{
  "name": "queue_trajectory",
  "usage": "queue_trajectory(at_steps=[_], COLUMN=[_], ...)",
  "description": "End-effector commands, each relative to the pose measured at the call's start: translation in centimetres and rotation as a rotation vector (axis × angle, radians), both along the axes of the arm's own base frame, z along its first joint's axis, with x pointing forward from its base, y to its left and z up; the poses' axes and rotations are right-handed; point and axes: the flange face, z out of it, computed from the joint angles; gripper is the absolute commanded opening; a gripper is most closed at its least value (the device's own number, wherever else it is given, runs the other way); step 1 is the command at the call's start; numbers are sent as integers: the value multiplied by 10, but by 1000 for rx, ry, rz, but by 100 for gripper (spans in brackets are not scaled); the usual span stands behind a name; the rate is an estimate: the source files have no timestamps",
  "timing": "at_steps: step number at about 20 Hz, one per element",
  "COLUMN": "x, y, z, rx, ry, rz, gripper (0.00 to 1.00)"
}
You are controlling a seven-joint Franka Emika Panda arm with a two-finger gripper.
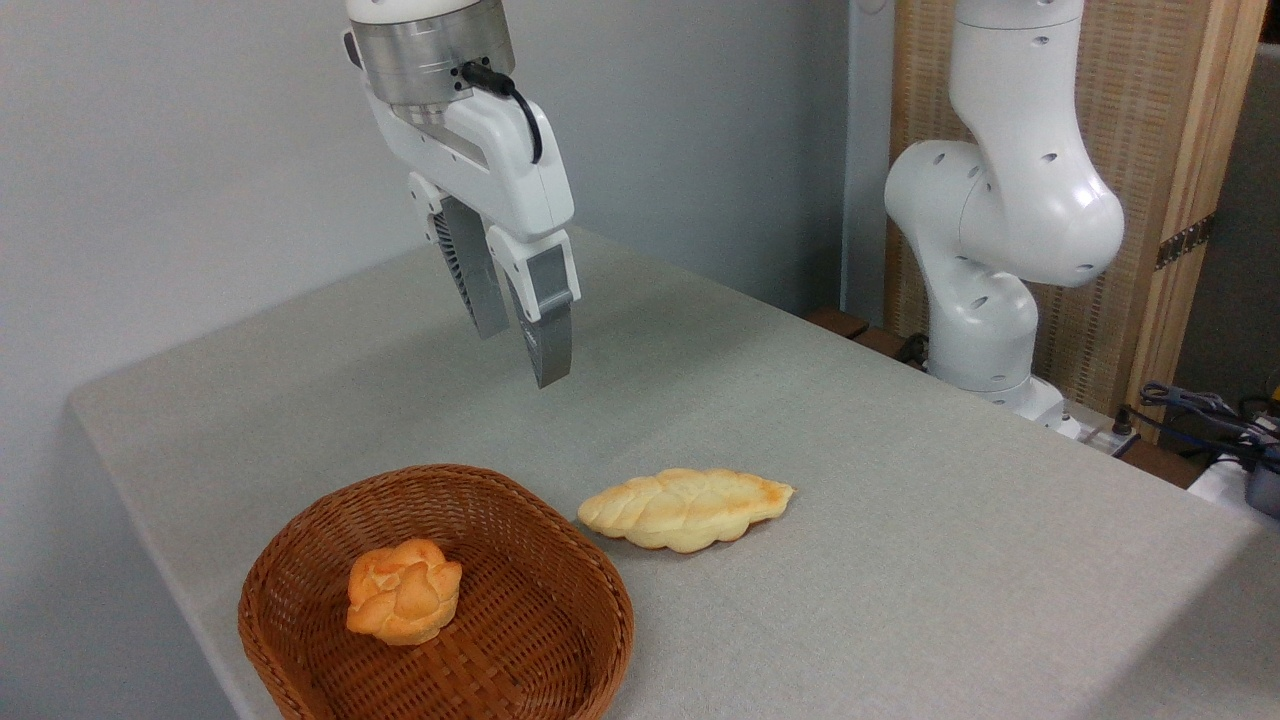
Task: Put bread into the basket
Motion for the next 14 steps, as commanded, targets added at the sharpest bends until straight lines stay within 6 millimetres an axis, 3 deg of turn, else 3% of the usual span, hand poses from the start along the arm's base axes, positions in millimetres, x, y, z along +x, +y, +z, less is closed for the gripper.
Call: queue_trajectory(at_steps=[1,14], x=[-2,4], y=[4,5], z=[5,9], rx=[13,7], ry=[-9,-61], rz=[-5,85], gripper=[100,100])
